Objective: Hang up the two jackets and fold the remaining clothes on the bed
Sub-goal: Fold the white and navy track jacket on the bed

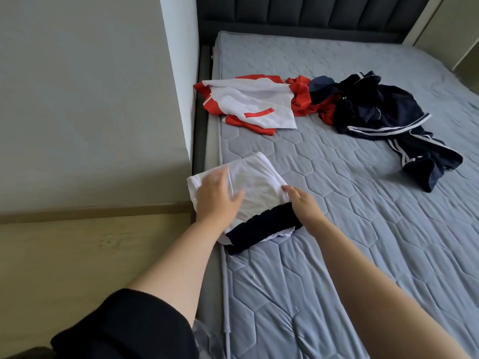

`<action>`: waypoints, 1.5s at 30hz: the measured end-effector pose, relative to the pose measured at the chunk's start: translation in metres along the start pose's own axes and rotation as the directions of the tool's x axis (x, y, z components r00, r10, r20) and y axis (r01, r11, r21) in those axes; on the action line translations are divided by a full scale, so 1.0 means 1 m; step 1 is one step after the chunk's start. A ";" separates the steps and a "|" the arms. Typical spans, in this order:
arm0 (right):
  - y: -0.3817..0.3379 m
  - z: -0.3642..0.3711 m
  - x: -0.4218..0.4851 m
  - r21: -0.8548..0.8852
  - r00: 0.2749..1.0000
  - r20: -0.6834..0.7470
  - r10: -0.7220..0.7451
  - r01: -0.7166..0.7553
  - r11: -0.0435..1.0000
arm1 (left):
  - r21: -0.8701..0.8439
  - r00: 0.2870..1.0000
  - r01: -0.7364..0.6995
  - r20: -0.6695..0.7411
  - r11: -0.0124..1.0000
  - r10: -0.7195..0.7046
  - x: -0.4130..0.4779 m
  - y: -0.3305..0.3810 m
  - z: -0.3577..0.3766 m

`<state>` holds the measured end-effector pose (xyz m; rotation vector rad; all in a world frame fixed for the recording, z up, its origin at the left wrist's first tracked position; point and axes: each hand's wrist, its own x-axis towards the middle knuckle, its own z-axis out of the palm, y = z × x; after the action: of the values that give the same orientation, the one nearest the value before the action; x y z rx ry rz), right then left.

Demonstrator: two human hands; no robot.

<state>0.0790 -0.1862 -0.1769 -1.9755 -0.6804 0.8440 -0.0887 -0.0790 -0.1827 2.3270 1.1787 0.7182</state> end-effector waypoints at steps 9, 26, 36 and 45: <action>0.025 -0.020 -0.015 0.470 0.990 0.136 -0.043 -0.026 0.882 | 0.089 0.814 -0.326 0.533 0.941 0.232 -0.022 0.028 0.028; 0.036 0.014 -0.027 -0.310 0.952 -0.128 -0.279 0.229 0.923 | 0.323 0.889 -0.305 0.433 0.896 0.147 -0.024 0.021 0.027; 0.049 -0.004 -0.014 -0.750 0.868 0.126 -0.481 0.400 0.526 | 0.231 0.849 -0.407 0.451 0.884 0.273 -0.023 -0.010 0.024; 0.059 0.005 -0.007 -0.625 0.973 0.133 -0.190 0.232 0.746 | 0.302 0.755 -0.505 0.609 0.808 0.244 -0.028 -0.005 0.026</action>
<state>0.0794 -0.2169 -0.2280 -2.4049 -1.3446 0.5681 -0.0898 -0.1026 -0.2129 2.9294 0.6364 -0.1673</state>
